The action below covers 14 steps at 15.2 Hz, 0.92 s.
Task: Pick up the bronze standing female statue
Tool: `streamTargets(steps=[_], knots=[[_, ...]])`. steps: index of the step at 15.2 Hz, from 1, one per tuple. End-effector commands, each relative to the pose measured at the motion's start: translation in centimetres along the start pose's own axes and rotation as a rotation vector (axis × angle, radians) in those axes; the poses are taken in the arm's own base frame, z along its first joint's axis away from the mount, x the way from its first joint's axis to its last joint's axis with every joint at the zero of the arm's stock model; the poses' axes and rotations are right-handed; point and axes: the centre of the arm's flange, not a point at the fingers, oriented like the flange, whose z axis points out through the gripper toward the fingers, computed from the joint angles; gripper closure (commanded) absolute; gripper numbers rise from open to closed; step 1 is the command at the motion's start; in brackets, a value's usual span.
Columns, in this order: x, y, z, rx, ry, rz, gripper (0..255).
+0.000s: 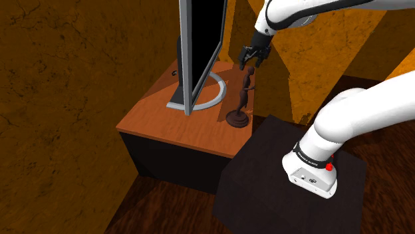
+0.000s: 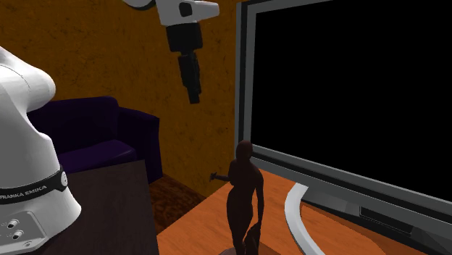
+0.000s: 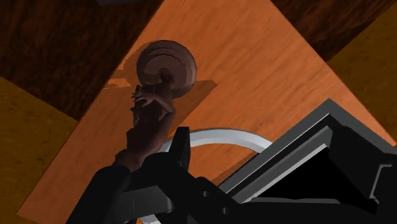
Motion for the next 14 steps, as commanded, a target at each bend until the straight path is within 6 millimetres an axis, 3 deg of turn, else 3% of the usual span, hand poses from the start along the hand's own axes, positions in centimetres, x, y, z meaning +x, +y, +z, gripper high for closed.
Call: streamTargets(steps=[1,12,14], knots=[[0.6,1.4,1.9,0.002,0.018,0.046,0],[3.6,10.2,12.7,0.016,0.096,0.292,0],[3.6,10.5,13.4,0.016,0.098,0.297,0]])
